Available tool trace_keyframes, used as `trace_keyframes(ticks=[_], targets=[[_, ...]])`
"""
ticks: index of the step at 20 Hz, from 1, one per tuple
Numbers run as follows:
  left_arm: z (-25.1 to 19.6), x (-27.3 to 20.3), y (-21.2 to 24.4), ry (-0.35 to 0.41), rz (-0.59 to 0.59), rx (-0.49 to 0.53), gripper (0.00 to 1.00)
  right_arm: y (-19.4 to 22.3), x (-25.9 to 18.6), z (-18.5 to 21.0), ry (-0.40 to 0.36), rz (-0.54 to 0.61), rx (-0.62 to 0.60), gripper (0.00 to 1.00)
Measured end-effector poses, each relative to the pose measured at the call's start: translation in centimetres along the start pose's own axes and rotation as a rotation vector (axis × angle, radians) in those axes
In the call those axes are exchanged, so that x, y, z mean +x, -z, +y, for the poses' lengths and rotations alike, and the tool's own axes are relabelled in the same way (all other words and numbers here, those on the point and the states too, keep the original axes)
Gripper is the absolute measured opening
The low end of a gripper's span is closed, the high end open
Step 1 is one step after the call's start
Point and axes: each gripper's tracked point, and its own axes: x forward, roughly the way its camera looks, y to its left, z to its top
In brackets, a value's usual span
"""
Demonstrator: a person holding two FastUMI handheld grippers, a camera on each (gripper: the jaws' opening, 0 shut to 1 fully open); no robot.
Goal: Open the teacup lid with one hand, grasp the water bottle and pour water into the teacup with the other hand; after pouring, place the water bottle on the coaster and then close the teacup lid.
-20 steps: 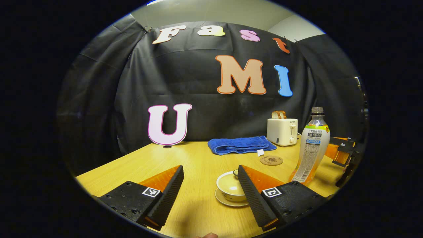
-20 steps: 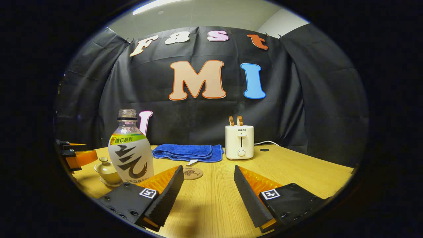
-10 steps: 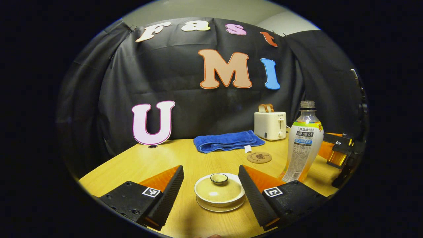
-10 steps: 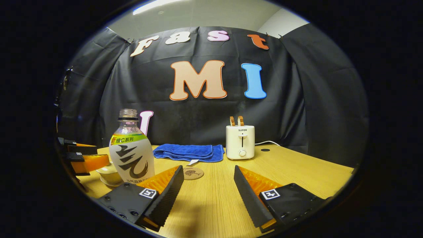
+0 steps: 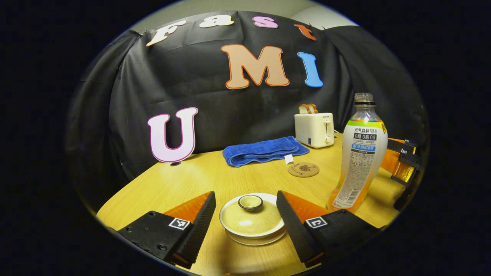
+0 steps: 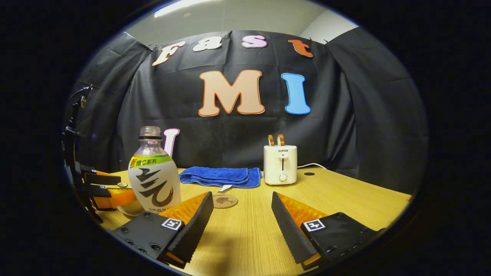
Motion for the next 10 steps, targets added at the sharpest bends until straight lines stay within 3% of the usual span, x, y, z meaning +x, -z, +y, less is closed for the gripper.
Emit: trace_keyframes(ticks=[10], targets=[[-0.65, 0.39, 0.25, 0.031, 0.012, -0.004, 0.72, 0.04, 0.06, 0.00, 0.000, -0.001, 0.000, 0.94]])
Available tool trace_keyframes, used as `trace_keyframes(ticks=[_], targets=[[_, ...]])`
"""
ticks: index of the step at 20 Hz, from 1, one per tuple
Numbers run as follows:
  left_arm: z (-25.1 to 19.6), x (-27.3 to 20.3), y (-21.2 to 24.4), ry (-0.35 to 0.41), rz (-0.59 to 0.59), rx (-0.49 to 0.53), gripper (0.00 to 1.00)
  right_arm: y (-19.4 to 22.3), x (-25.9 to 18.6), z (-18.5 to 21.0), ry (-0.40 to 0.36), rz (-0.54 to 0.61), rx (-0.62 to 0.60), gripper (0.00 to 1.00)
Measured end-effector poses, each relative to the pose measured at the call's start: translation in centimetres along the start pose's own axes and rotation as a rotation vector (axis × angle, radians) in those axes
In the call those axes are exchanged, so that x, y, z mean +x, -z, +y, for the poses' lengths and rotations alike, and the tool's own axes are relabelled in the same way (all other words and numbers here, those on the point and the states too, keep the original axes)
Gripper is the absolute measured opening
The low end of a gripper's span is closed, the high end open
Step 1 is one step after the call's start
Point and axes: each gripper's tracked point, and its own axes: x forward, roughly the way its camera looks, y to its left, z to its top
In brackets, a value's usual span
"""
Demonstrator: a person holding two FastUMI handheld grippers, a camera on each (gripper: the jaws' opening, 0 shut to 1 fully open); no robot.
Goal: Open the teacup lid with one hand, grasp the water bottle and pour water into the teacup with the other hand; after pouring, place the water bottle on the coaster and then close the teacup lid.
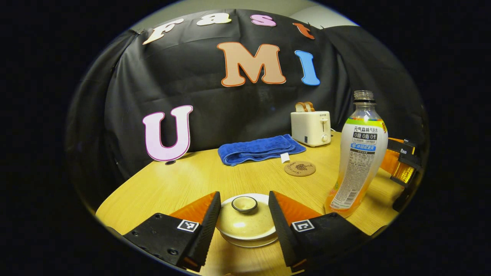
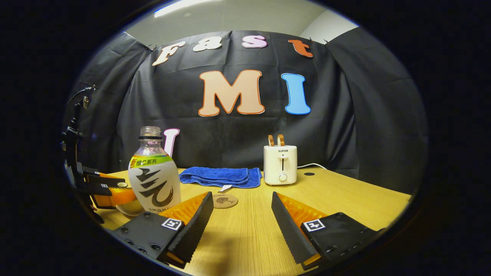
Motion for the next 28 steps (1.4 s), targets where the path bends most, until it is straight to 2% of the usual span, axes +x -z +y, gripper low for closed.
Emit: trace_keyframes(ticks=[2, 6, 11, 15, 22, 25, 26, 27, 28], targets=[[0.1, 0.0, -0.3, 0.000, -0.006, 0.001, 0.72, 0.0, 0.0, 0.0, 0.000, 0.000, 0.000, 0.94], [0.2, 0.0, -0.6, -0.004, -0.017, -0.013, 0.62, 0.0, 0.0, 0.0, 0.000, 0.000, 0.000, 0.93], [0.2, 0.1, -0.8, -0.008, -0.025, -0.005, 0.39, 0.0, 0.0, 0.0, 0.000, 0.000, 0.000, 0.93], [0.1, 0.1, -0.9, -0.006, -0.033, -0.009, 0.28, 0.0, 0.1, -0.1, 0.000, -0.001, 0.000, 0.94], [0.8, -0.1, -2.0, -0.028, -0.070, -0.107, 0.23, -0.1, 0.0, -0.1, 0.000, -0.001, 0.000, 0.93], [1.6, -1.0, -2.9, -0.045, -0.093, -0.107, 0.22, 0.0, 0.0, -0.1, -0.001, -0.002, -0.001, 0.93], [2.0, -1.4, -3.4, -0.053, -0.109, -0.100, 0.23, 0.0, 0.0, -0.1, -0.001, -0.001, -0.001, 0.98], [2.3, -1.8, -3.7, -0.059, -0.122, -0.097, 0.22, 0.1, -0.1, 0.0, -0.005, 0.000, 0.000, 0.93], [2.4, -2.2, -4.0, -0.059, -0.130, -0.096, 0.23, 0.0, -0.2, 0.2, -0.013, -0.001, 0.000, 0.98]])
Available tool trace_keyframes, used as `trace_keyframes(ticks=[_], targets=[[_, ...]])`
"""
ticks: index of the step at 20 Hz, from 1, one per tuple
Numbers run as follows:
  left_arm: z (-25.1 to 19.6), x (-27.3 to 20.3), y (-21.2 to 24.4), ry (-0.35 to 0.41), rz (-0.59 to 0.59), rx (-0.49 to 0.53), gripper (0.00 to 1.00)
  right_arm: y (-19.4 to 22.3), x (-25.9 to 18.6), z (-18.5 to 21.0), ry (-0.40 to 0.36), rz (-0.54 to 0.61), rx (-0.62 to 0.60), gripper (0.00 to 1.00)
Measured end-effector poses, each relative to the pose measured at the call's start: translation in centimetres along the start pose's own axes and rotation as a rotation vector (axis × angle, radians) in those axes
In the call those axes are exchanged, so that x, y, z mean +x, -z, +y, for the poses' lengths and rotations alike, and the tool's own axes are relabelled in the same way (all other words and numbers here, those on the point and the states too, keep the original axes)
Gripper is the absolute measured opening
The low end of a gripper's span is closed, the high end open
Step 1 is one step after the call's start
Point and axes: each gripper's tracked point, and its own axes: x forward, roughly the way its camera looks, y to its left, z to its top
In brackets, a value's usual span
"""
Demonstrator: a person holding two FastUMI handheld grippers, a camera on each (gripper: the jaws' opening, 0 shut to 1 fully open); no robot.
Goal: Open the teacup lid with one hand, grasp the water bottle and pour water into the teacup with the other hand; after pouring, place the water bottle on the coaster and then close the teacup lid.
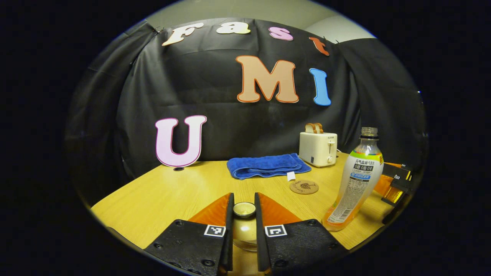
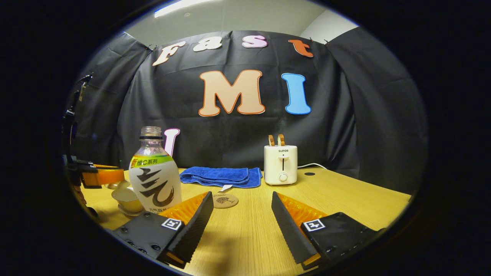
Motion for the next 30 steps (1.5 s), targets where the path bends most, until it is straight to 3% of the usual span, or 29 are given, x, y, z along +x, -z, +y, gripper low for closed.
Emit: trace_keyframes(ticks=[3, 4, 5, 6, 10, 12, 14, 16, 20, 30], targets=[[0.7, -0.8, -0.6, -0.013, -0.016, -0.001, 0.22, 0.0, -0.7, 0.8, -0.034, 0.001, 0.001, 0.98], [0.9, -1.2, -0.8, -0.016, -0.023, -0.002, 0.22, 0.0, -1.1, 0.9, -0.038, 0.001, 0.001, 0.93], [1.0, -1.4, -0.9, -0.018, -0.024, -0.003, 0.23, -0.2, -1.5, 1.0, -0.040, -0.002, 0.001, 0.98], [1.2, -1.6, -0.9, -0.021, -0.026, -0.003, 0.22, -0.1, -1.9, 1.1, -0.042, -0.001, 0.001, 0.94], [1.9, -2.5, -1.0, -0.034, -0.031, -0.011, 0.22, -0.1, -3.4, 1.7, -0.062, 0.006, 0.003, 0.98], [2.4, -2.9, -1.0, -0.044, -0.029, -0.014, 0.22, 0.1, -4.1, 2.4, -0.082, 0.017, 0.017, 0.93], [2.8, -3.3, -1.0, -0.051, -0.031, -0.015, 0.22, 0.1, -4.7, 3.4, -0.109, 0.025, 0.043, 0.98], [3.3, -3.8, -1.1, -0.060, -0.035, -0.014, 0.22, 0.0, -5.1, 4.1, -0.129, 0.027, 0.059, 0.93], [4.6, -4.4, -0.6, -0.087, -0.033, -0.021, 0.22, 0.3, -5.7, 6.3, -0.184, 0.042, 0.083, 0.96], [6.2, -5.7, 0.7, -0.115, -0.017, -0.058, 0.22, 0.8, -4.5, 10.1, -0.226, 0.041, 0.006, 0.93]])
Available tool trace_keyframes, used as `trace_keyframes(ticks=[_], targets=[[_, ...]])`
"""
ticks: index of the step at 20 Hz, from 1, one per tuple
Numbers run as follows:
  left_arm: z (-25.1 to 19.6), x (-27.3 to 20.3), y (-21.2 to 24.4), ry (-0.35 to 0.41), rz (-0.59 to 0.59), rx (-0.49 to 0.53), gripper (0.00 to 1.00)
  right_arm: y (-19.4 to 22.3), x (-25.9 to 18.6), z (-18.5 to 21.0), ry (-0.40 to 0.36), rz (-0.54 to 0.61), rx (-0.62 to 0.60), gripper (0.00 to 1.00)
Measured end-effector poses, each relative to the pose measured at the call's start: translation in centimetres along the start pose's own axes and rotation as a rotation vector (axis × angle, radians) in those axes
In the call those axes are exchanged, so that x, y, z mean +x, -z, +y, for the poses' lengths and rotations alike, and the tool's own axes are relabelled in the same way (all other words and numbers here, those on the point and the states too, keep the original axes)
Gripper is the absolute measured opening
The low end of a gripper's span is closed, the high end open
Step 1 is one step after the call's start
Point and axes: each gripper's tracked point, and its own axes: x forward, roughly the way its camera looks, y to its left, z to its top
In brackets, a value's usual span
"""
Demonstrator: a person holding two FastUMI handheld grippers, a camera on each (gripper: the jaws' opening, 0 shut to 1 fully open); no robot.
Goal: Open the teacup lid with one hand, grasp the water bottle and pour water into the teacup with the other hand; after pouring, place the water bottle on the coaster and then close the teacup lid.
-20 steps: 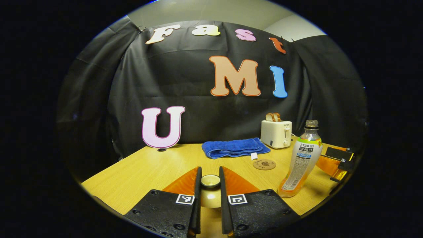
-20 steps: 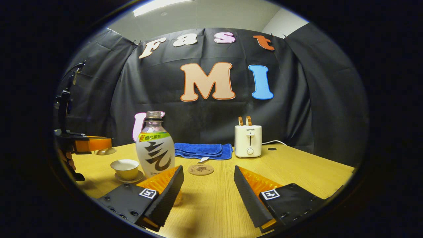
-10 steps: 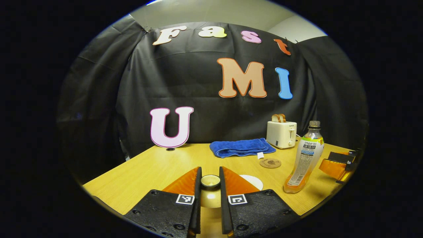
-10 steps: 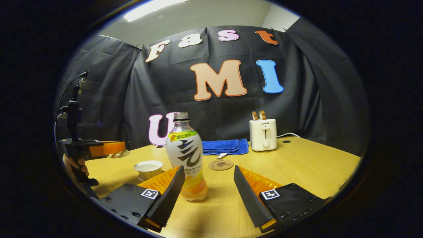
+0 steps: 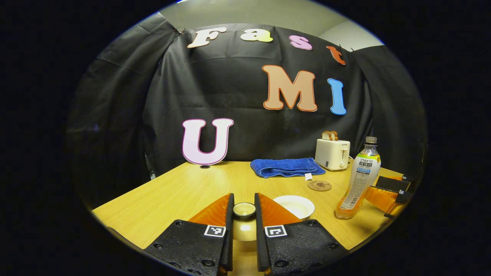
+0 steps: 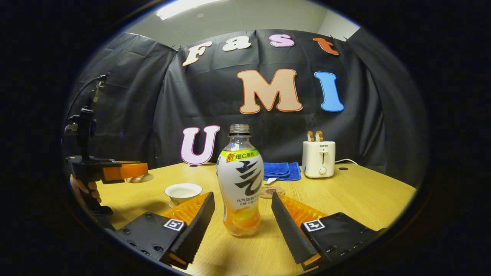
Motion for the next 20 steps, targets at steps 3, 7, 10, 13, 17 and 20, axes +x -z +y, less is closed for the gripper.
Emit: trace_keyframes(ticks=[3, 7, 10, 13, 17, 20], targets=[[0.4, -0.3, 0.2, -0.004, 0.001, -0.002, 0.22, 0.2, 1.1, 0.3, 0.006, 0.010, -0.002, 0.94], [1.3, -0.6, 0.2, -0.018, -0.003, -0.009, 0.22, 0.2, 2.1, 0.8, 0.010, 0.008, -0.004, 0.98], [1.6, -0.6, 0.0, -0.024, -0.008, -0.017, 0.22, 0.2, 2.7, 0.9, 0.020, 0.006, -0.001, 0.94], [1.8, -0.8, -0.2, -0.027, -0.015, -0.012, 0.22, 0.4, 3.4, 0.8, 0.028, 0.014, -0.004, 0.95], [1.9, -1.0, -0.1, -0.027, -0.015, -0.017, 0.22, 0.6, 3.4, 0.4, 0.044, 0.028, -0.012, 0.78], [2.2, -1.2, 0.1, -0.033, -0.010, -0.021, 0.22, 0.6, 3.5, 0.4, 0.046, 0.027, -0.043, 0.72]])
